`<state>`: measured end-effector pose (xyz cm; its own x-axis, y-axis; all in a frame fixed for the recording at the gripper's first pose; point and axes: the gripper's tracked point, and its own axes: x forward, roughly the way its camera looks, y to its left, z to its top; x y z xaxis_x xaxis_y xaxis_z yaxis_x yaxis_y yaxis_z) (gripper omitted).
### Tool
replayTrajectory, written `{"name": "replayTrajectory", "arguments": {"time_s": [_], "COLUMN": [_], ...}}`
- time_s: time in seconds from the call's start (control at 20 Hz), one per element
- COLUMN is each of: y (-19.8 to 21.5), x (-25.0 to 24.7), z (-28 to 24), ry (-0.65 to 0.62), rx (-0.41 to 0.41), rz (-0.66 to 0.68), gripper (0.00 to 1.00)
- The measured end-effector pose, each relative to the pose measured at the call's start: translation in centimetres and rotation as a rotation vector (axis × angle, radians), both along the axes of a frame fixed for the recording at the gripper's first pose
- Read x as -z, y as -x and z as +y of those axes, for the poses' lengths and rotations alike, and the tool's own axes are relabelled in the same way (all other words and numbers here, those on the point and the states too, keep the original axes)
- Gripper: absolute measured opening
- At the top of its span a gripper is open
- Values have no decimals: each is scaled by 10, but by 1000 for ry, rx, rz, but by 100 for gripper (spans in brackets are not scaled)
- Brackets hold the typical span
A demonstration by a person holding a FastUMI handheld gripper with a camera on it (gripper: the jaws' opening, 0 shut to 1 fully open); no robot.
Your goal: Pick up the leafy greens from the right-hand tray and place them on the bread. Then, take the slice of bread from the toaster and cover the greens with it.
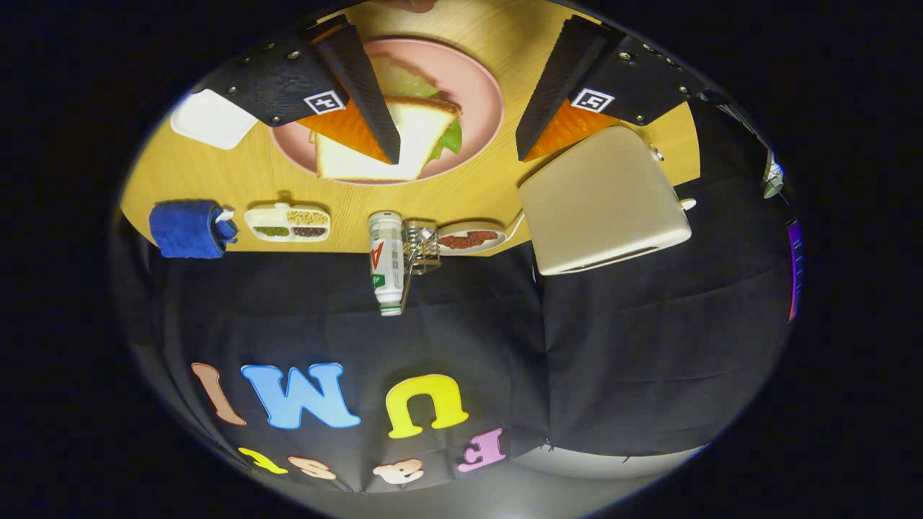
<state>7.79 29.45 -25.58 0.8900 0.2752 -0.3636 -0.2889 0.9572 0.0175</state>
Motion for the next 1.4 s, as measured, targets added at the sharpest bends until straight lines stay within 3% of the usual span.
{"name": "replayTrajectory", "arguments": {"time_s": [0.25,0.45,1.1,1.4], "y": [4,11,64,98], "x": [-59,-97,-182,-226], "z": [-53,-117,-311,-399], "ry": [-7,-1,197,335], "rx": [-1,65,270,323], "rz": [-118,-169,-302,-468], "gripper": [98,98,98,97]}}
